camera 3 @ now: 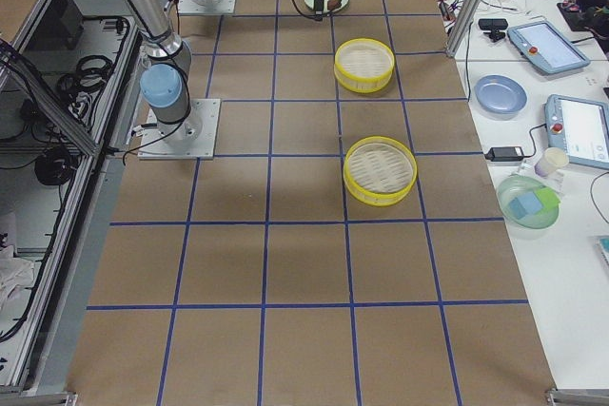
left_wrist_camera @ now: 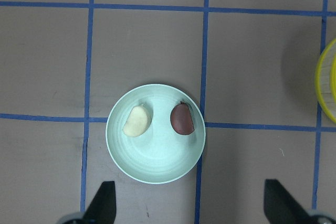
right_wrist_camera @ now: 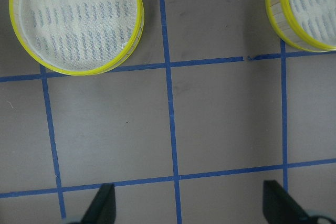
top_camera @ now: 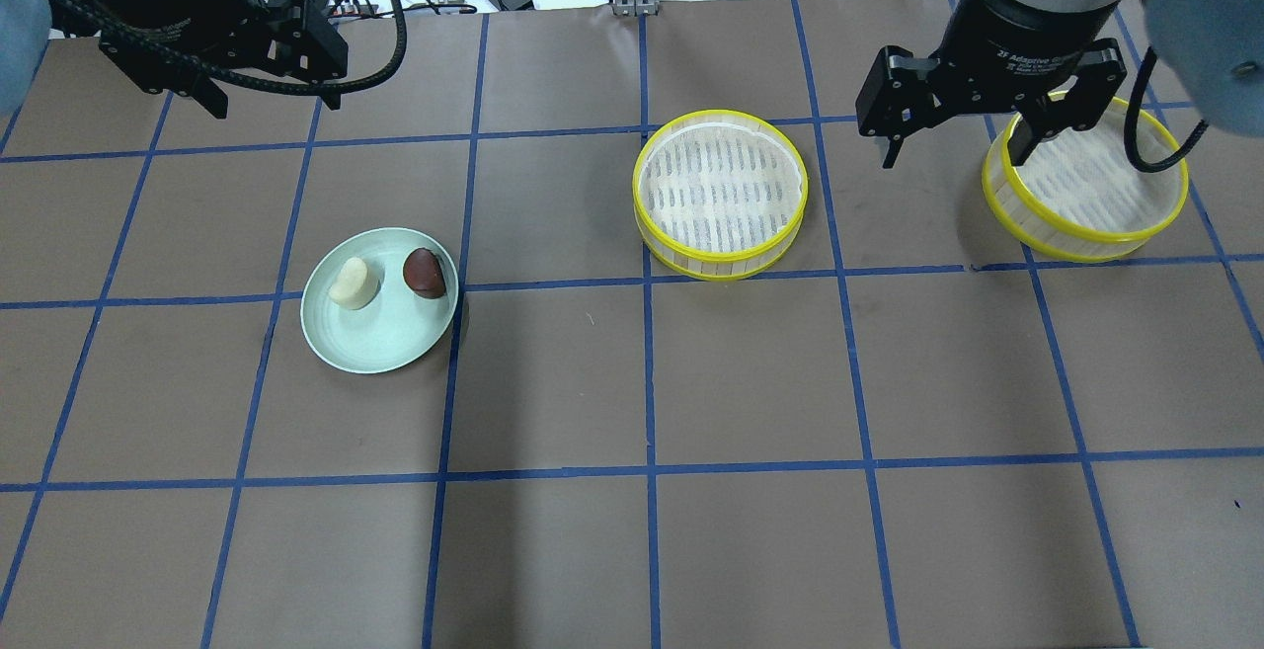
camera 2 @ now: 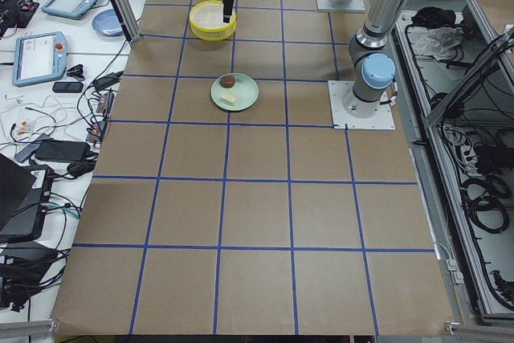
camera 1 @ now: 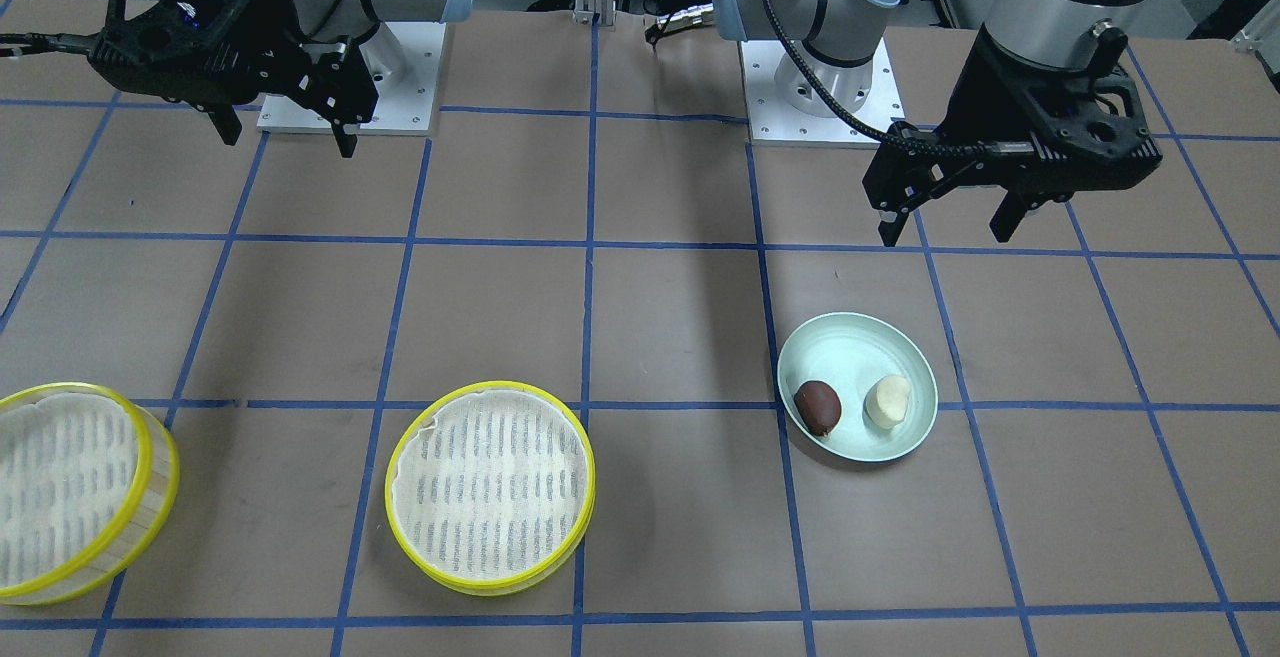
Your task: Stack buns with steamer
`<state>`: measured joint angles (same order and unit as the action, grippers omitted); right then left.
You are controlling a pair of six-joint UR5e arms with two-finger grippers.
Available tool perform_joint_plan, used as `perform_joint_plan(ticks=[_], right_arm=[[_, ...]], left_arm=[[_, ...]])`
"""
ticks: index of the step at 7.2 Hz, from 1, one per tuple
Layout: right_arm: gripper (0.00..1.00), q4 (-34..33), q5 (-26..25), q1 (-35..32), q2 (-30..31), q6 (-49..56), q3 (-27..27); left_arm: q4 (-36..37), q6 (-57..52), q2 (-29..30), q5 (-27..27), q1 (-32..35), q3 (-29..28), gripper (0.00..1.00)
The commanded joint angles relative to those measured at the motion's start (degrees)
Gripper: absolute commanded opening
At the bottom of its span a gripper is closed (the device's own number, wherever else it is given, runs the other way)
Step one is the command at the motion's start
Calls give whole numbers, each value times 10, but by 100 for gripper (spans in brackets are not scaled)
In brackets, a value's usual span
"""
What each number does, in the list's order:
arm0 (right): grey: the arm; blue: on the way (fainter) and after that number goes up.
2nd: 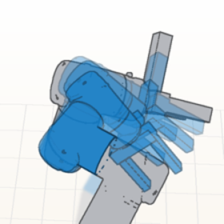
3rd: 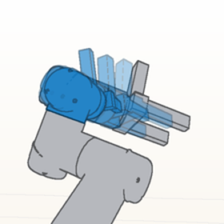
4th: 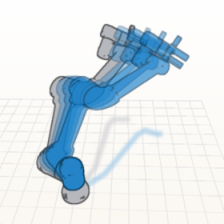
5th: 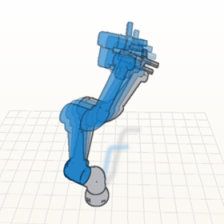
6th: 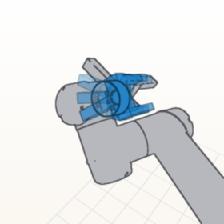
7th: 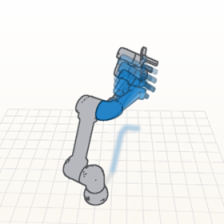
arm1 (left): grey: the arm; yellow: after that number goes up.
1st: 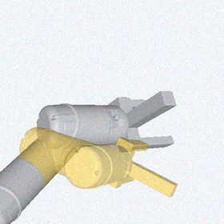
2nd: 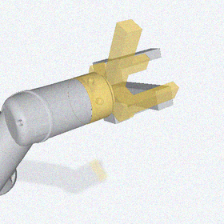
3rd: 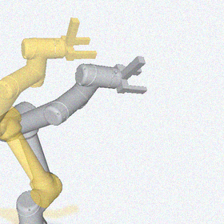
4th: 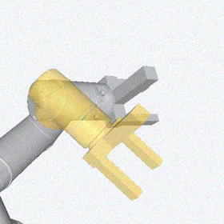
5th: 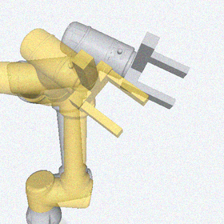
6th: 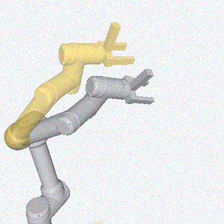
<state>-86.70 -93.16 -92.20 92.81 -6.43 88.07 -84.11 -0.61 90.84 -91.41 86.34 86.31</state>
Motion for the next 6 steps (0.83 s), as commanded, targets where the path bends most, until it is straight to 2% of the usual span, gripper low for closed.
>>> perform_joint_plan(ticks=[1, 3, 5, 6], right_arm=[[100, 0, 0, 0, 0, 0, 0], [100, 0, 0, 0, 0, 1, 0], [100, -8, -2, 3, -1, 11, -2], [100, -35, -7, 11, -2, 39, -3]], left_arm=[[1, -1, -7, 1, -3, 14, 100], [3, -9, -6, -5, -10, 15, 100], [1, -31, 10, 3, -66, 27, 100], [7, -83, 13, 7, -104, 64, 100]])
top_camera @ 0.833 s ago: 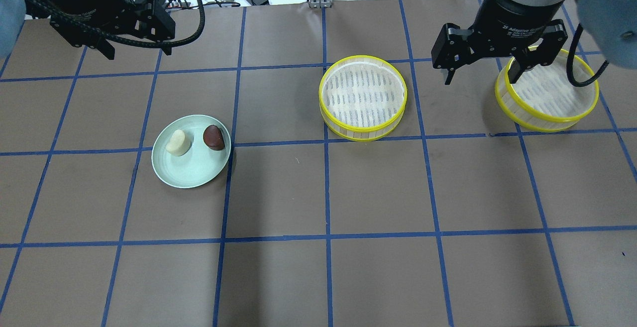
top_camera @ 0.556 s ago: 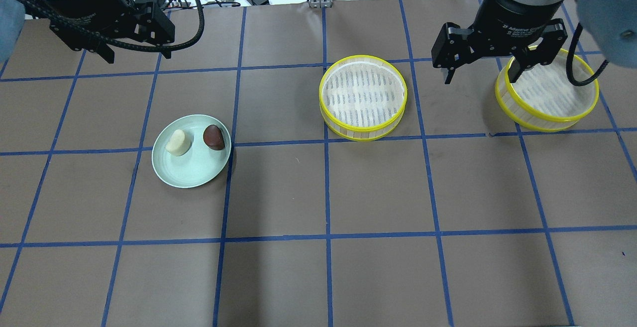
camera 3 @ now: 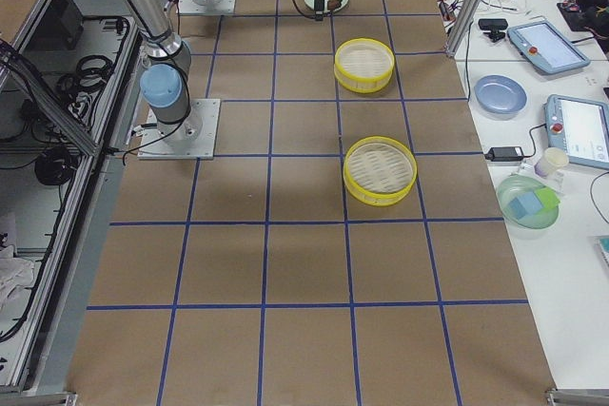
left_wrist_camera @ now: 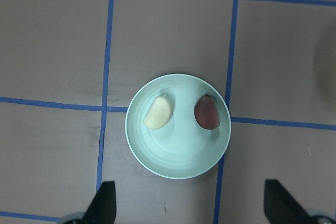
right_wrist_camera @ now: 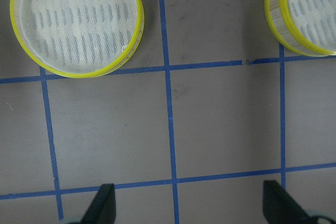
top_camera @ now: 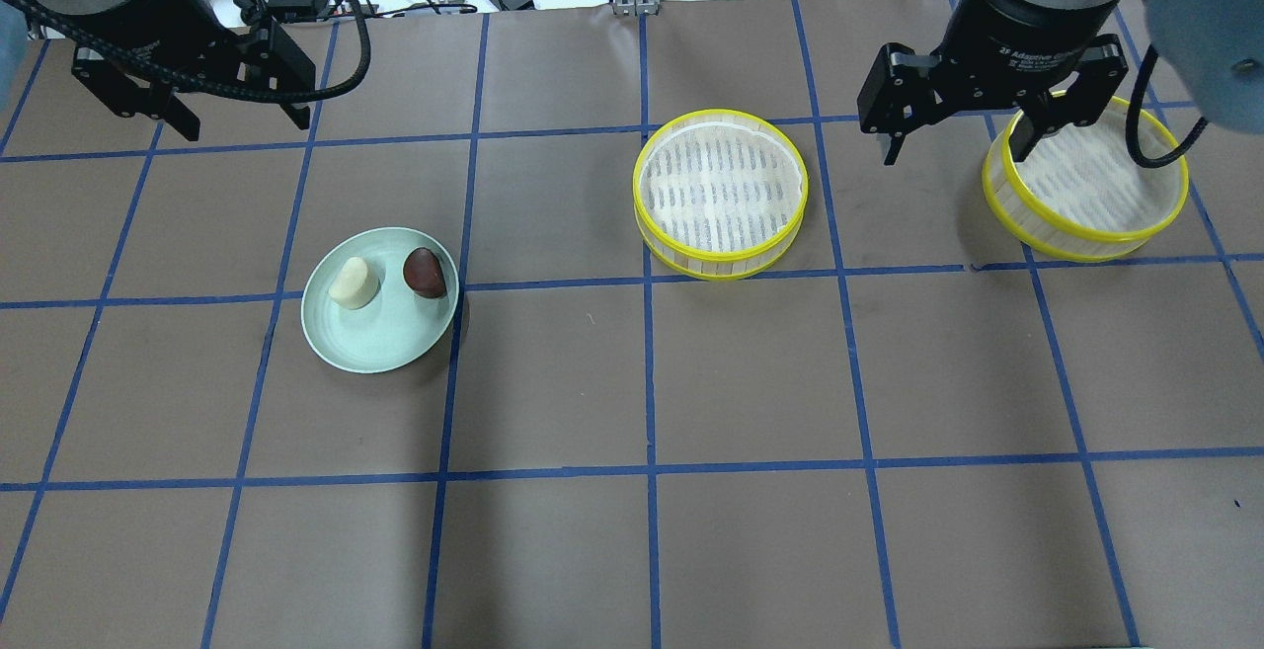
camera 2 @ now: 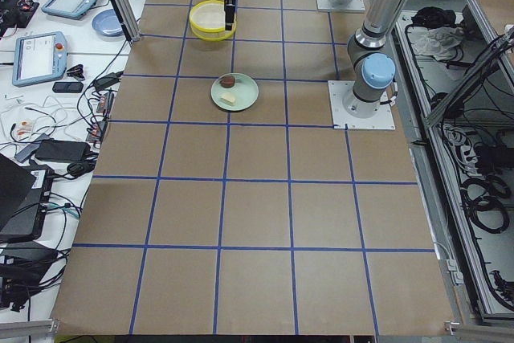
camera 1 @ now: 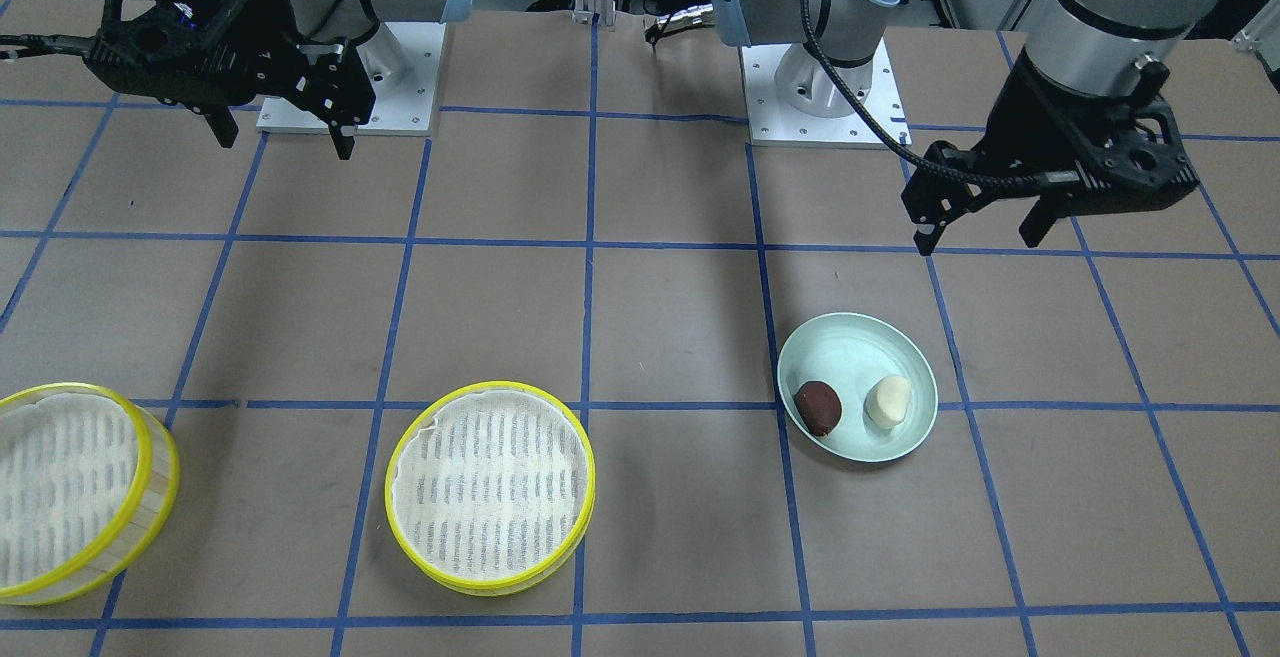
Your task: Stack buns with steamer
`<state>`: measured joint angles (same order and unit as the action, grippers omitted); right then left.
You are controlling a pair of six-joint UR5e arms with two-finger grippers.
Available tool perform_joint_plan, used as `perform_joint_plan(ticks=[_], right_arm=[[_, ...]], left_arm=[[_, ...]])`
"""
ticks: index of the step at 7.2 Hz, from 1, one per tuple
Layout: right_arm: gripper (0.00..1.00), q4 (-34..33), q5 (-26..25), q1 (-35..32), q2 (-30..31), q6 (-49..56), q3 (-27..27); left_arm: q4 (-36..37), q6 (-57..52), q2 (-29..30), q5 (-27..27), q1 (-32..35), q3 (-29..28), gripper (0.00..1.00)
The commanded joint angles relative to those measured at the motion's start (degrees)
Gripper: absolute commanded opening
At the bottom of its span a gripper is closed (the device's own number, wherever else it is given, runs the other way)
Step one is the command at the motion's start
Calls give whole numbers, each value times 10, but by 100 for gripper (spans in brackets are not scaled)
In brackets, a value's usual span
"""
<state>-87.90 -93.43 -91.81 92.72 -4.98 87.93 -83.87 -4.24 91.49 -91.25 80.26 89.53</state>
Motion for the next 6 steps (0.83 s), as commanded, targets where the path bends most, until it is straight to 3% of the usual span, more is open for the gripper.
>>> perform_joint_plan(ticks=[1, 2, 4, 6], right_arm=[[100, -23, 1, 43, -6, 58, 0], [100, -17, 25, 98, -22, 84, 1], [100, -25, 50, 186, -76, 294, 1], [100, -112, 47, 259, -101, 312, 1]], left_arm=[[14, -65, 13, 47, -69, 74, 100], [66, -80, 34, 55, -71, 105, 100], [111, -137, 92, 60, -71, 116, 100], [130, -238, 142, 57, -70, 129, 98]])
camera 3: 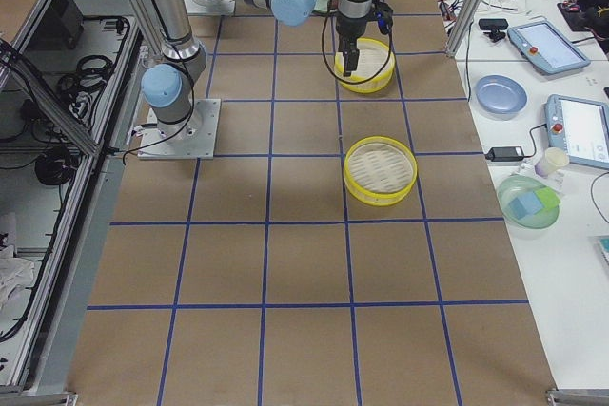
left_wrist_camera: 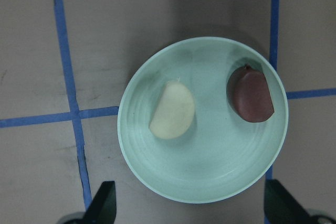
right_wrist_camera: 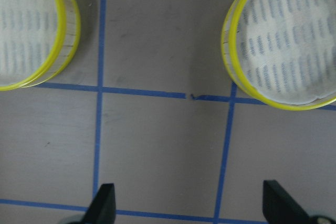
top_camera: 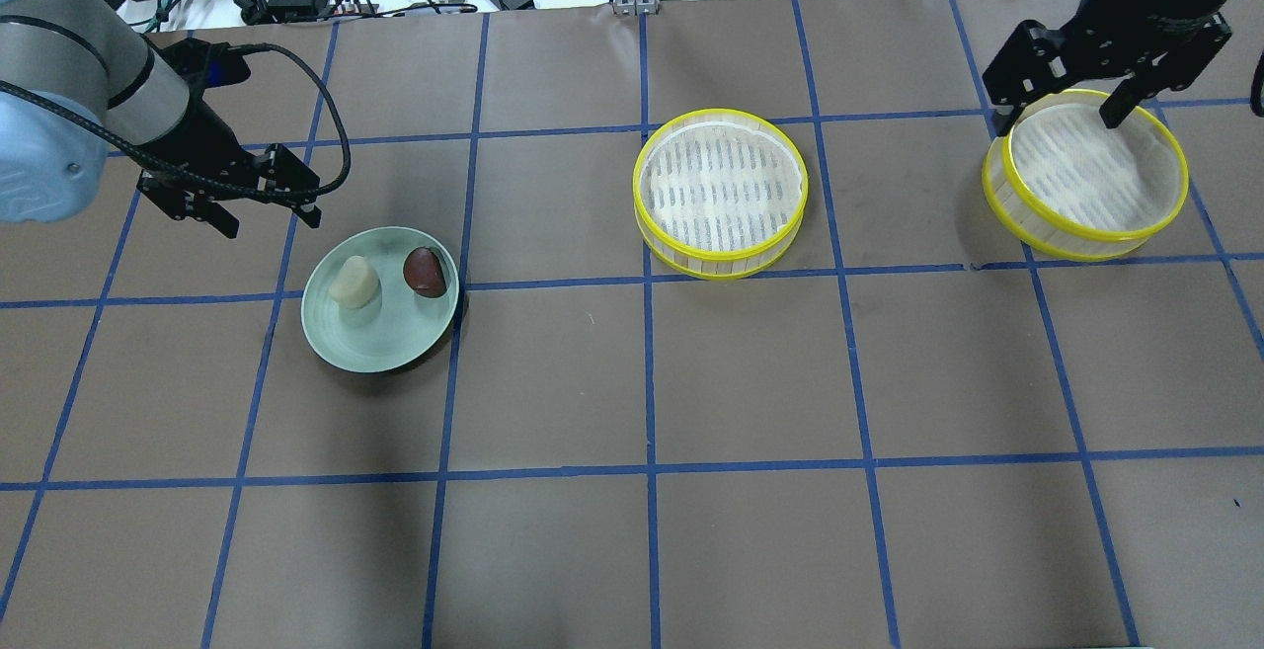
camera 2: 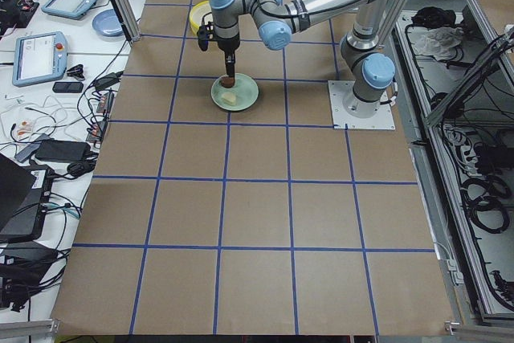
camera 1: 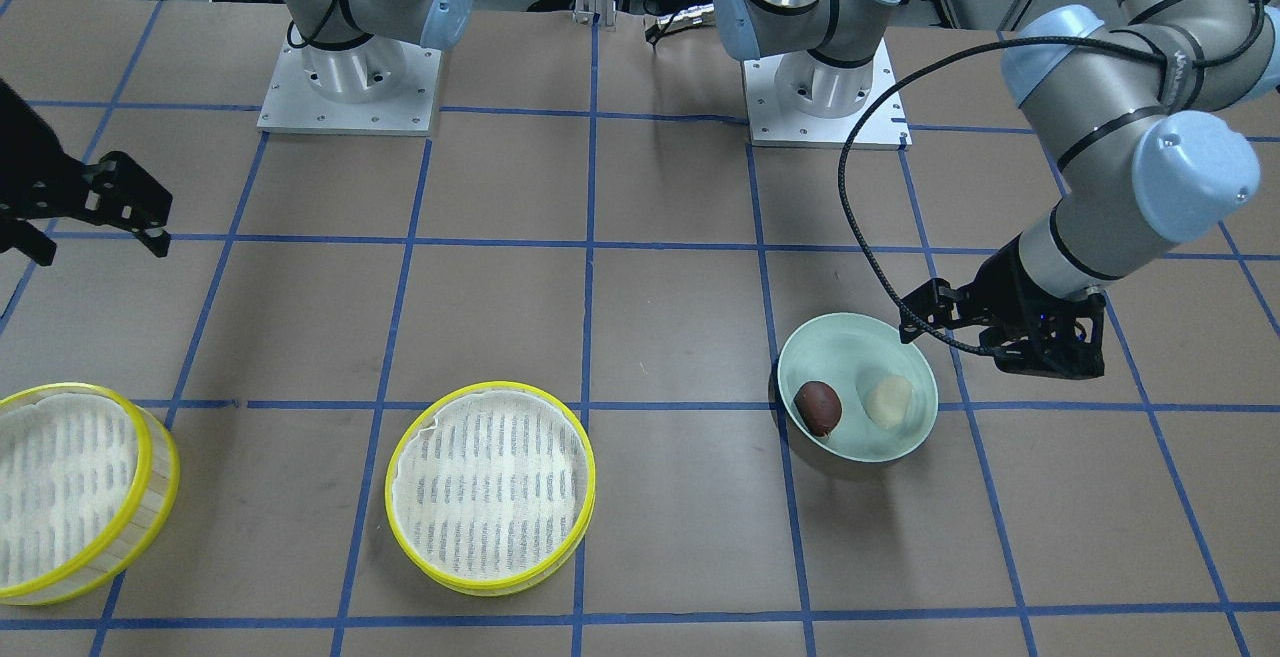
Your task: Stack buns with steamer
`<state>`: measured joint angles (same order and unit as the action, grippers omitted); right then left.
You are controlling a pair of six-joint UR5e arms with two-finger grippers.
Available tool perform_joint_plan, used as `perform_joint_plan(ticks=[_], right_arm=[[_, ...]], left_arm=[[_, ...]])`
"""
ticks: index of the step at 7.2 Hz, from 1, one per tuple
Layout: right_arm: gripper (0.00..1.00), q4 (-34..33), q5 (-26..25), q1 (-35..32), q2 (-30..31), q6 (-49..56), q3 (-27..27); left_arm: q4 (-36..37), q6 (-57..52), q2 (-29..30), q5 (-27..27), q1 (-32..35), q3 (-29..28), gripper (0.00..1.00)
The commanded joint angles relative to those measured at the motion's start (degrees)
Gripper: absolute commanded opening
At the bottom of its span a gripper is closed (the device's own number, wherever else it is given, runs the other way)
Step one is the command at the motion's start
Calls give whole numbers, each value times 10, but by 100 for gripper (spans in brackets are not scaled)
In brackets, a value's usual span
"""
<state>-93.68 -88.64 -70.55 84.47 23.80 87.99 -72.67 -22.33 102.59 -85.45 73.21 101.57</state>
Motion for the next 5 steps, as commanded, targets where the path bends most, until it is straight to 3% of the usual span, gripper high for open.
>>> perform_joint_plan(ticks=[1, 2, 3, 5], right_arm=[[100, -60, -6, 76, -54, 40, 0], [100, -90, -6, 114, -99, 71, -2], [100, -169, -7, 143, -132, 103, -5], [100, -219, -5, 168, -188, 114, -10]], left_arm=[[30, -67, 51, -1, 0, 10, 98], [39, -68, 73, -4, 0, 13, 98], [58, -69, 88, -6, 0, 24, 98], [73, -67, 108, -4, 0, 35, 94]])
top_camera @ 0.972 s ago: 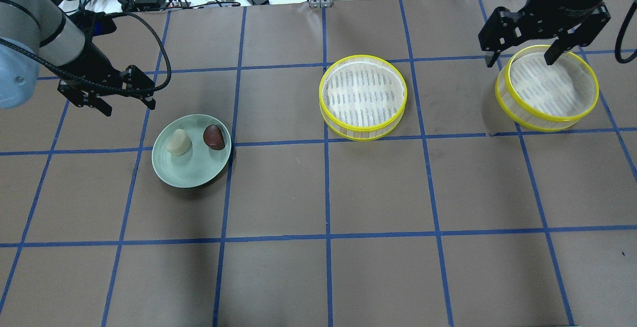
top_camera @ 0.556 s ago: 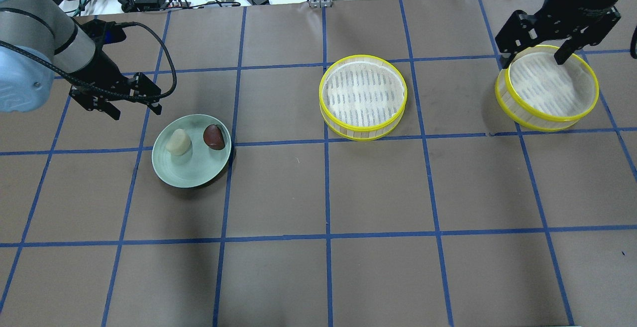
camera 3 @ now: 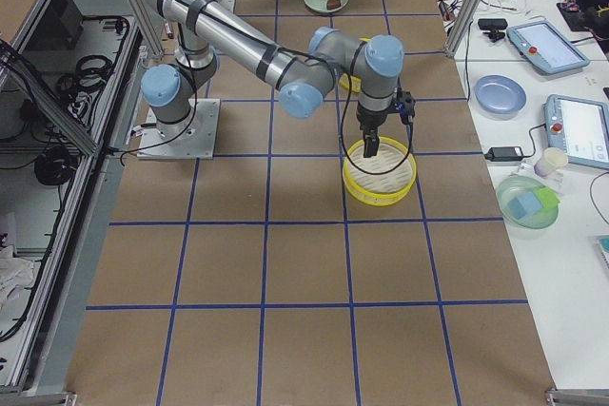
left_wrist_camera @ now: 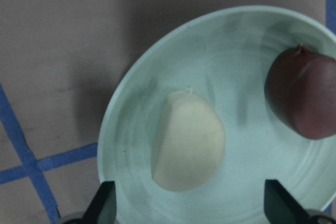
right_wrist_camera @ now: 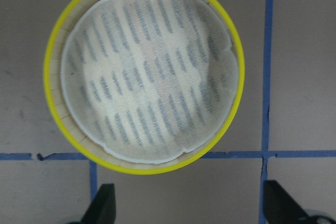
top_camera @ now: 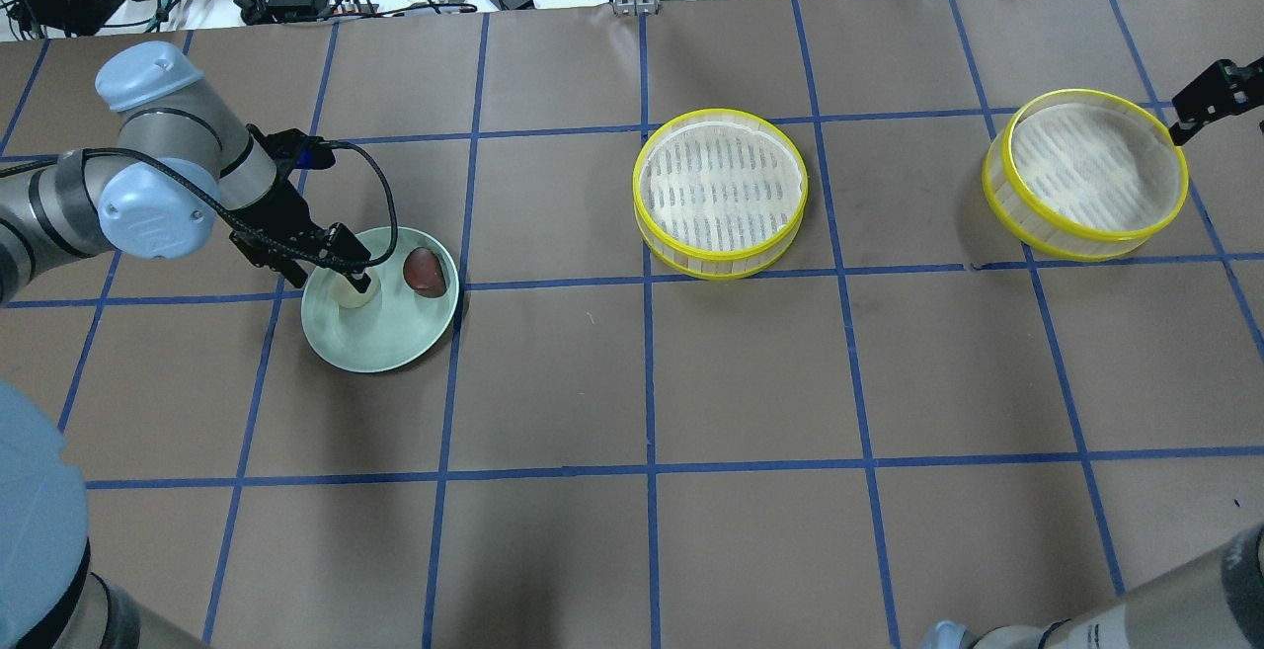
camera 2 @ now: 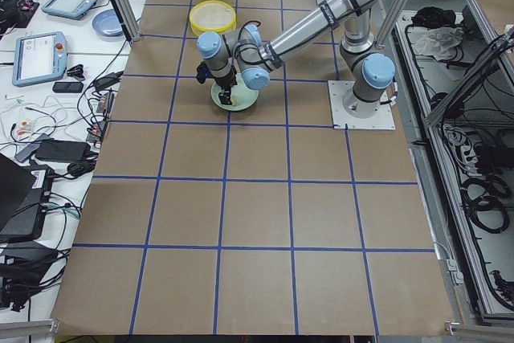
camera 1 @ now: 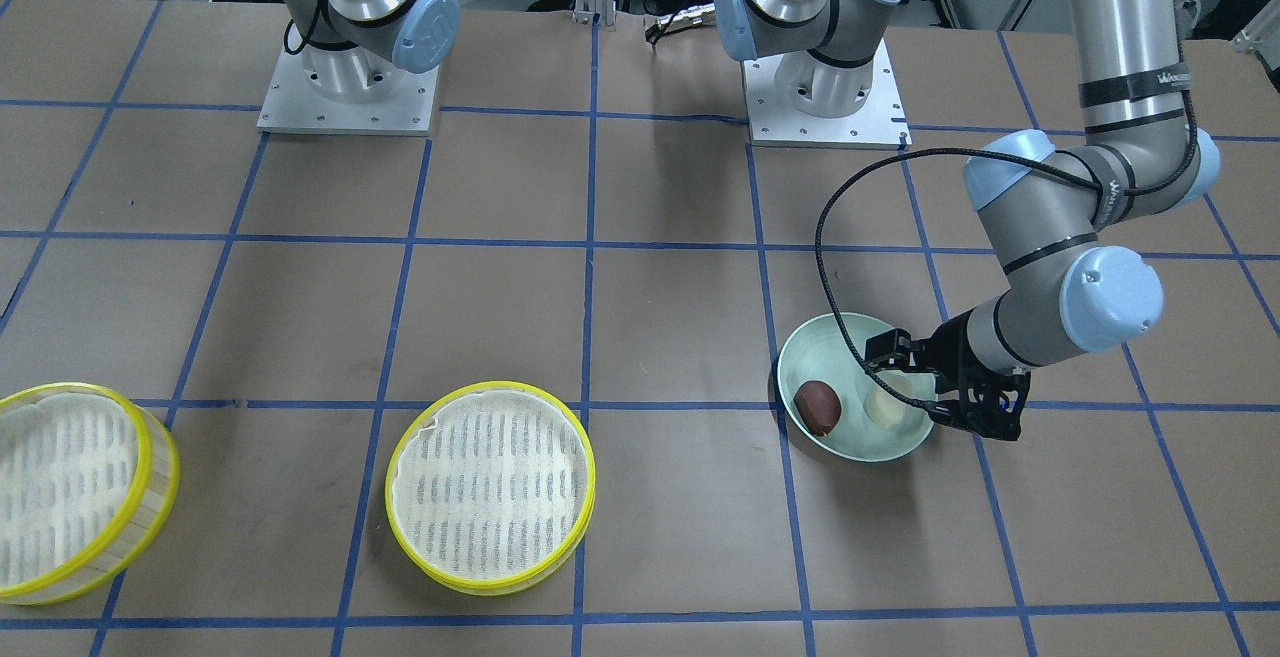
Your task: Stack buns with steamer
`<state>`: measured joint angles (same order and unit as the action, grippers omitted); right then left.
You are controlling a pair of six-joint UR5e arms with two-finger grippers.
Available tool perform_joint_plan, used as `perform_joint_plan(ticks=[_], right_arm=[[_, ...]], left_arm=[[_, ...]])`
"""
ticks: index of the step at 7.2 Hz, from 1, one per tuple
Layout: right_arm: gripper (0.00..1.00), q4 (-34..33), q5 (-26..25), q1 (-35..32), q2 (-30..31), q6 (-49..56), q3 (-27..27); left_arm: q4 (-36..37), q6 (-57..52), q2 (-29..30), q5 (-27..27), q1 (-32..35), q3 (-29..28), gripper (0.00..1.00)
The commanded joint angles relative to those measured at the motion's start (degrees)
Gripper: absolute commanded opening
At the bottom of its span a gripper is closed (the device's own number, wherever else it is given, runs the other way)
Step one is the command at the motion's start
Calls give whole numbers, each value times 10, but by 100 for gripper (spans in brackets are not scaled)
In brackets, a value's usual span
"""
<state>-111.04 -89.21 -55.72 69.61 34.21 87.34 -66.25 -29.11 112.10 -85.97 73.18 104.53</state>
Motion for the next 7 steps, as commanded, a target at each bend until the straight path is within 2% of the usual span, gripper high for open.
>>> perform_joint_plan(ticks=[1, 2, 3, 4, 6, 7], right_arm=[[100, -71, 0, 21, -64, 29, -9], [100, -75, -1, 22, -87, 39, -13], [100, -110, -9, 25, -110, 40, -14], [100, -125, -14, 25, -119, 43, -14], [82, -129, -13, 25, -141, 45, -16], [77, -138, -11, 25, -143, 45, -23]], left_arm=[[9, 2, 15, 3, 0, 6, 88], [9, 2, 16, 3, 0, 5, 76], [8, 4, 19, 2, 0, 1, 50], [7, 7, 20, 0, 0, -3, 1], [10, 5, 15, -3, 0, -41, 0], [6, 5, 1, -4, 1, -63, 0]])
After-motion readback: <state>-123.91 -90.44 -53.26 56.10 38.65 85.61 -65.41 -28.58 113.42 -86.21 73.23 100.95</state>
